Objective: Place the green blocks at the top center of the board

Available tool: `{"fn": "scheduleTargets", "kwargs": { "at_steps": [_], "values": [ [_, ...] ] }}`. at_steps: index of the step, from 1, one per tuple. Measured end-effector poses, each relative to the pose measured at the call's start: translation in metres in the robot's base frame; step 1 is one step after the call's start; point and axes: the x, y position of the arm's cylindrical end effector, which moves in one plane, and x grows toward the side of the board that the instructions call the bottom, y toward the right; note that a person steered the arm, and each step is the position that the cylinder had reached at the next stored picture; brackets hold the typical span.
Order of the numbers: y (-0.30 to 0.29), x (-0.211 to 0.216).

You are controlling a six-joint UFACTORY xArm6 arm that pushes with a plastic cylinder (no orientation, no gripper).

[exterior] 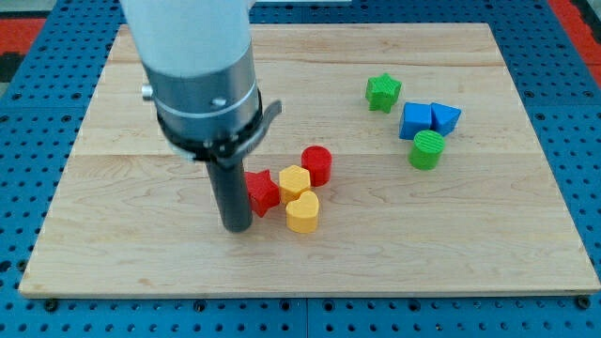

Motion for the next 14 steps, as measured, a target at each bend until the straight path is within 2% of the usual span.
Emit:
{"fn": "scheduleTargets", "kwargs": {
  "at_steps": [1,2,3,4,5,8,12,14],
  "values": [
    [0.054,0.033],
    [0.165,0.031],
    [0.208,-0.001],
    [0.222,-0.02],
    [0.231,-0.021],
    [0.231,-0.056],
    [0.217,-0.154],
    [0.25,-0.161]
  ]
}}
